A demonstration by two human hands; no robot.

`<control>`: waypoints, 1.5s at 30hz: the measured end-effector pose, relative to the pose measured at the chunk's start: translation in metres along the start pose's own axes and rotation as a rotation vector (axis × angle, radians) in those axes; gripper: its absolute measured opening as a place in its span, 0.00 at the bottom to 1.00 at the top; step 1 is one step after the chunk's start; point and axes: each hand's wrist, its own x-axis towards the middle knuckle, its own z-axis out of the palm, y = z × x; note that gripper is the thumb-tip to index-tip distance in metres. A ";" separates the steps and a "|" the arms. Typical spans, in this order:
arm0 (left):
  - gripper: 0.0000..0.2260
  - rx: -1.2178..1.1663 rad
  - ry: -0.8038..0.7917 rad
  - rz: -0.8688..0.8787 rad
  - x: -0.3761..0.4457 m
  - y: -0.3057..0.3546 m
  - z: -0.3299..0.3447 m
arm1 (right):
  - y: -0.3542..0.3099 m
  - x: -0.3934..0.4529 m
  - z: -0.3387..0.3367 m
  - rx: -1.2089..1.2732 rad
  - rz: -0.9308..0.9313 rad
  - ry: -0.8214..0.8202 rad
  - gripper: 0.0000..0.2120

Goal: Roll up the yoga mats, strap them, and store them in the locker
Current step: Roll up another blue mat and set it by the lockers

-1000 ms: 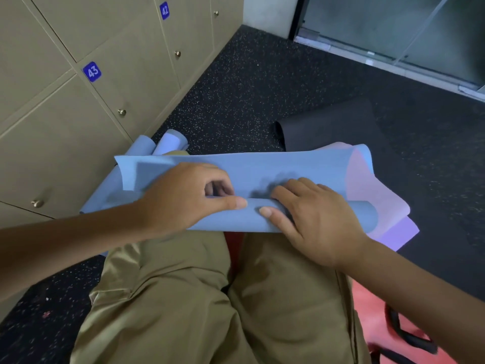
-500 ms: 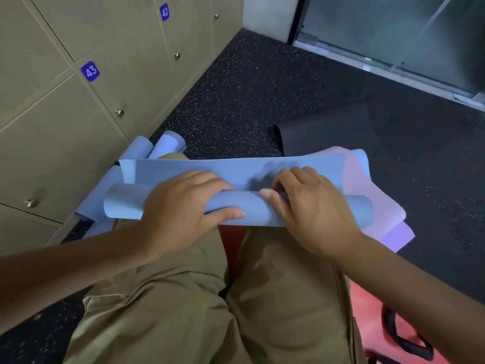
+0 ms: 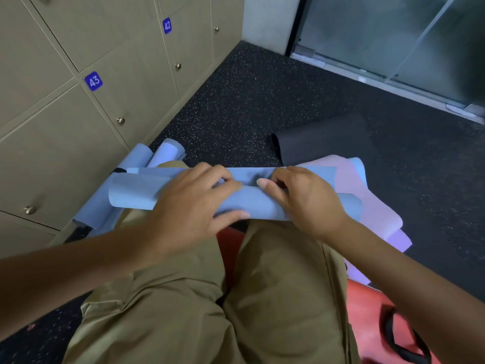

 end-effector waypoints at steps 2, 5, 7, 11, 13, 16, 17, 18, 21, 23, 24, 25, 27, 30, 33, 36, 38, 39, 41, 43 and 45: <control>0.27 0.129 0.023 0.079 -0.008 0.001 0.007 | 0.003 0.008 -0.003 0.042 0.026 -0.068 0.23; 0.28 0.155 0.051 0.095 -0.009 -0.007 0.016 | 0.002 0.015 -0.002 -0.033 0.004 -0.070 0.22; 0.27 0.095 0.035 0.066 -0.004 -0.013 0.017 | 0.002 0.016 0.002 -0.131 -0.043 0.027 0.21; 0.27 -0.005 -0.125 -0.018 0.015 -0.020 0.012 | 0.005 0.005 0.002 -0.217 -0.117 0.241 0.19; 0.28 -0.080 -0.224 -0.069 0.024 -0.026 0.009 | 0.008 -0.002 0.003 -0.264 -0.128 0.261 0.18; 0.24 -0.252 -0.392 -0.121 0.040 -0.037 0.006 | 0.016 -0.004 0.007 -0.277 -0.118 0.281 0.20; 0.23 -0.292 -0.446 -0.134 0.046 -0.040 0.005 | 0.019 -0.002 0.009 -0.269 -0.116 0.283 0.22; 0.24 -0.314 -0.490 -0.147 0.053 -0.043 0.004 | 0.022 0.002 0.010 -0.260 -0.113 0.286 0.23; 0.26 -0.333 -0.492 -0.151 0.065 -0.047 0.005 | 0.028 0.018 0.008 -0.232 -0.093 0.275 0.25; 0.25 -0.308 -0.374 -0.092 0.062 -0.042 0.009 | 0.029 0.028 0.005 -0.200 -0.028 0.178 0.26; 0.26 -0.259 -0.300 -0.054 0.058 -0.038 0.011 | 0.030 0.032 0.005 -0.171 0.007 0.118 0.27; 0.27 -0.174 -0.236 -0.016 0.053 -0.033 0.014 | 0.032 0.036 0.005 -0.145 0.031 0.073 0.27; 0.34 0.059 -0.152 0.053 0.043 -0.023 0.022 | 0.032 0.041 0.004 -0.100 0.051 0.031 0.27; 0.44 0.292 -0.144 0.057 0.036 -0.013 0.039 | 0.033 0.047 0.002 -0.056 0.033 0.015 0.26; 0.39 0.400 -0.128 0.084 0.047 -0.012 0.046 | 0.035 0.053 0.002 -0.028 0.056 -0.043 0.25; 0.37 0.388 -0.175 0.088 0.062 -0.015 0.046 | 0.038 0.059 0.000 -0.014 0.070 -0.035 0.26; 0.36 0.348 -0.241 0.044 0.070 -0.016 0.044 | 0.039 0.059 0.000 -0.055 0.038 0.052 0.24; 0.35 0.337 -0.276 0.014 0.074 -0.017 0.044 | 0.039 0.058 0.000 -0.095 0.021 0.100 0.23; 0.34 0.313 -0.349 -0.032 0.081 -0.020 0.044 | 0.042 0.052 0.002 -0.194 -0.046 0.192 0.25; 0.33 0.269 -0.417 -0.063 0.090 -0.023 0.040 | 0.047 0.042 0.002 -0.290 -0.136 0.245 0.27; 0.32 0.208 -0.490 -0.095 0.098 -0.026 0.036 | 0.056 0.031 0.003 -0.395 -0.191 0.279 0.30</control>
